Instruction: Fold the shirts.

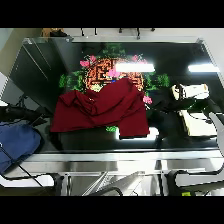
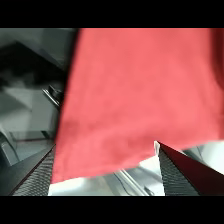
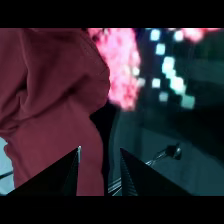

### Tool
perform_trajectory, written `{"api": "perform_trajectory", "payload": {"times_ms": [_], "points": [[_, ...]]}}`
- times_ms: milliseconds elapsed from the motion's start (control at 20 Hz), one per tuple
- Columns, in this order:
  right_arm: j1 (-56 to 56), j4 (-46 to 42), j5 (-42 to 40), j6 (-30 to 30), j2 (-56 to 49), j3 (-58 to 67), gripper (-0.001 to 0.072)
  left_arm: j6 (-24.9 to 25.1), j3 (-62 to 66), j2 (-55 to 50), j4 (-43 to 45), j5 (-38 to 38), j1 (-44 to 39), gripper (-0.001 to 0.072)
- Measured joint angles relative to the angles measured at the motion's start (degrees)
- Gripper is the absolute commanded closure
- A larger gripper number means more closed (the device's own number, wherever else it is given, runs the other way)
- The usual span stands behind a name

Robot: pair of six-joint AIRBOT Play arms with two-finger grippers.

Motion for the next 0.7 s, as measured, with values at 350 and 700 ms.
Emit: {"api": "perform_trajectory", "payload": {"times_ms": [350, 700], "points": [[0.9, -0.11, -0.59, -0.13, -0.28, -0.28, 0.0418, 0.98, 1.66, -6.6, -0.17, -0.7, 0.31, 0.0132], [1.31, -0.11, -2.03, -0.13, -2.12, -0.28, 0.0408, 3.65, 1.64, -9.42, -1.27, -4.22, -1.46, 0.0696]]}}
